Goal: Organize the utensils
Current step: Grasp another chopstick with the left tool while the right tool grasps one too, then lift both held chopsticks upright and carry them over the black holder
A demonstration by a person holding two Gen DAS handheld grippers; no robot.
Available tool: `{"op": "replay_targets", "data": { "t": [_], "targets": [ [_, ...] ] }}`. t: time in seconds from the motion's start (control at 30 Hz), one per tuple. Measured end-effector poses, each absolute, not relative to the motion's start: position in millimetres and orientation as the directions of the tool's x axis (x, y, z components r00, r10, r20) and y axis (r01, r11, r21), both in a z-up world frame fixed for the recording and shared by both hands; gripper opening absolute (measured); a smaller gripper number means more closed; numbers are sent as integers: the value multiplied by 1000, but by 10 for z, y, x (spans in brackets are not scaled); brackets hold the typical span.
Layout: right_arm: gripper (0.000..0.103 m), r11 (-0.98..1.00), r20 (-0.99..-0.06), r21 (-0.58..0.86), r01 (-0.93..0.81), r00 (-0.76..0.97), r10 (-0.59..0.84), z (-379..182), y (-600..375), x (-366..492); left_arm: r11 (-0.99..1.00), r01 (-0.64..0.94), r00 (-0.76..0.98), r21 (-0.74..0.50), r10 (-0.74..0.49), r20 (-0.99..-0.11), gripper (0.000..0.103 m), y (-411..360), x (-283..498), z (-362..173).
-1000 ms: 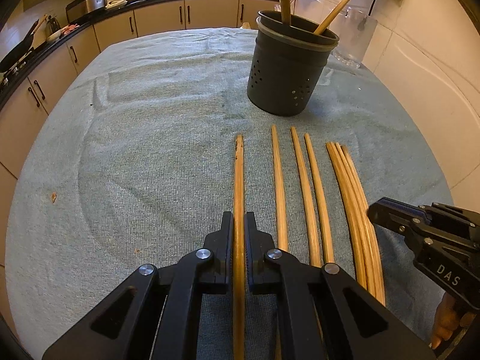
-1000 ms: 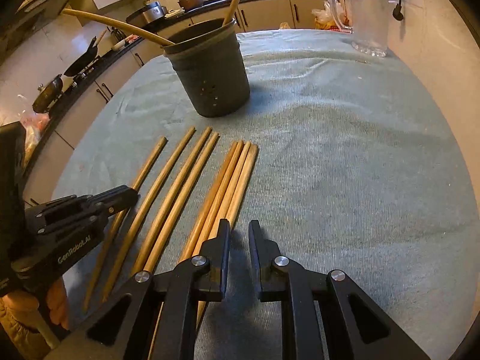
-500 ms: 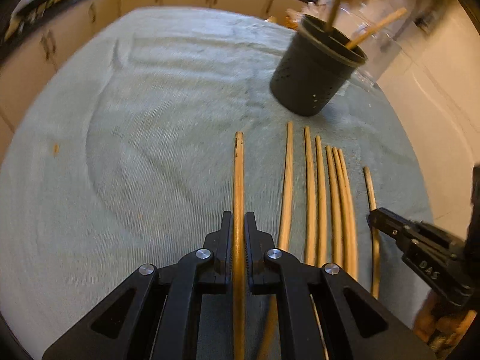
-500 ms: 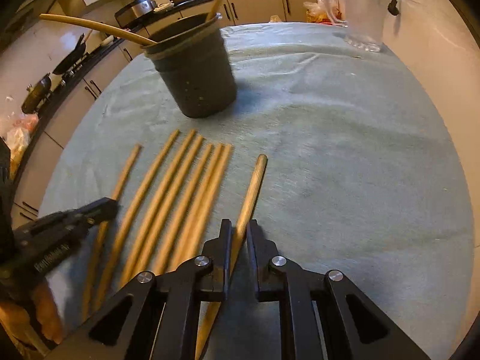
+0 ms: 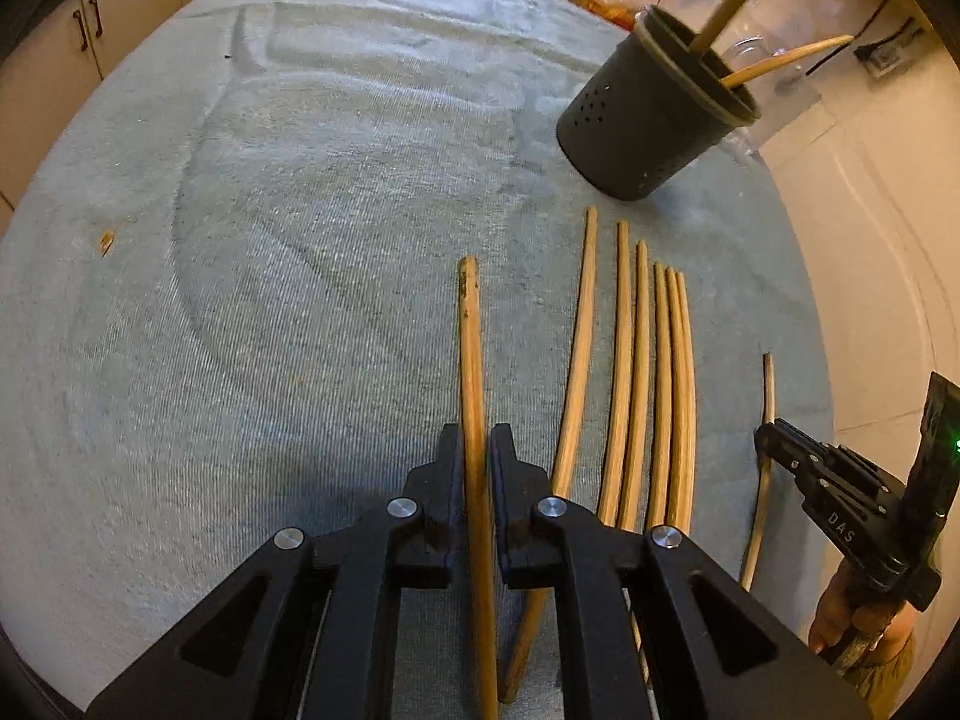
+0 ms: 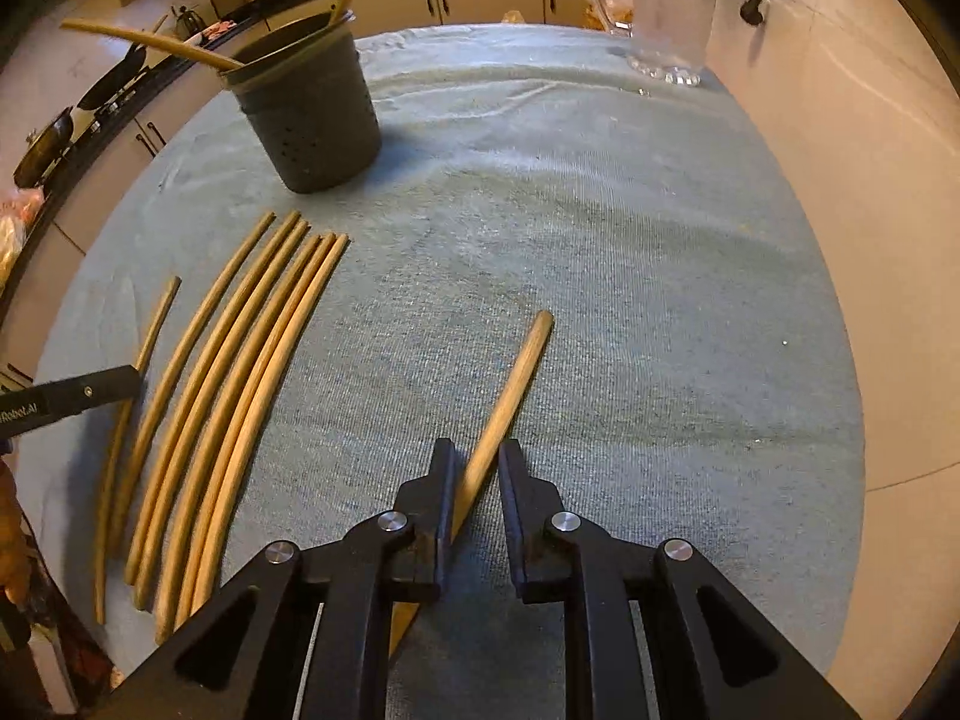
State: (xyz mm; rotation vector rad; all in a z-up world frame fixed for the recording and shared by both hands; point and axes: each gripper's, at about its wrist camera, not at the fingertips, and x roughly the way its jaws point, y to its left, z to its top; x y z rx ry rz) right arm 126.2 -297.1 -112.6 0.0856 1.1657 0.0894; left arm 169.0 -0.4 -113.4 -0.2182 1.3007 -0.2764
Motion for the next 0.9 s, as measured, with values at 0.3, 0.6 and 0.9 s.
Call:
{"op": "replay_targets", "data": {
  "t": [0.3,0.6,0.9],
  "targets": [
    [15,992,-945,114,49,313,93,-1137,-3033,1707,958,77,227,-276,-287,-931,8,-78,2027,-1122],
    [8,1000,-945,18,11,326,13,-1123,-2856,1892,976,166,362,-144,-196,-911,7,-245,1934,-1118],
    [7,995,-837,102,11,541,80,-638,-2978,1527,971,177,566,-159,-233,-791,7,-61,1554,-512]
  ]
}}
